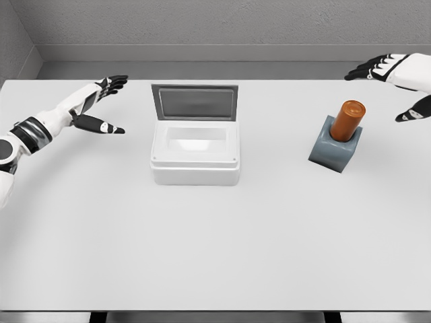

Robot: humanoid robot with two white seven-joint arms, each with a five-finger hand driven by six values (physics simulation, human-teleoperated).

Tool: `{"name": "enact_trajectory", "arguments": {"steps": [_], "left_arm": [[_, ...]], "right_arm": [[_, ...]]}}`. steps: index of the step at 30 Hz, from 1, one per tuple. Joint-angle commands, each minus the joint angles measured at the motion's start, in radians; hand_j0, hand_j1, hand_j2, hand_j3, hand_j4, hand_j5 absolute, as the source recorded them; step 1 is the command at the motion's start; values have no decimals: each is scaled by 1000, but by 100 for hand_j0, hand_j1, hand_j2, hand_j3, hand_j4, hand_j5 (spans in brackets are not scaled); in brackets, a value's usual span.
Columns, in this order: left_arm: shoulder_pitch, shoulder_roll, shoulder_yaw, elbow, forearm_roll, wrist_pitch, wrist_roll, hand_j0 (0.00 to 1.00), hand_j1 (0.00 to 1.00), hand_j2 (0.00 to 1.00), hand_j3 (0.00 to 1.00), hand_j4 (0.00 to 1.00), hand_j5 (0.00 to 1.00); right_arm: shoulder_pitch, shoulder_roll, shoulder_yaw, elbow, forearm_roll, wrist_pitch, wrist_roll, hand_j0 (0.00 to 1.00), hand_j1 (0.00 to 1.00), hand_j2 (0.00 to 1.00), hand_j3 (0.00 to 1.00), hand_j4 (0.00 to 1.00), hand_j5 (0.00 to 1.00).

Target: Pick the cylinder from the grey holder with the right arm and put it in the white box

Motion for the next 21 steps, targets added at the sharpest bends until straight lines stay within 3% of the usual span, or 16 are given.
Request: {"name": "enact_trajectory", "arguments": {"steps": [1, 10, 21], "left_arm": [[-2, -4, 2, 7, 8, 1, -3, 100, 100, 100, 100, 100, 100], [0, -5, 8, 10, -24, 4, 0, 100, 100, 100, 100, 100, 100], [0, -10, 8, 7, -24, 1, -1, 100, 100, 100, 100, 100, 100]], "right_arm": [[0, -4, 0, -7, -6, 3, -1, 100, 100, 100, 100, 100, 100], [15, 105, 6, 25, 6, 3, 36, 100, 100, 100, 100, 100, 100], [3, 127, 5, 63, 116, 3, 77, 100, 100, 100, 100, 100, 100]]}}
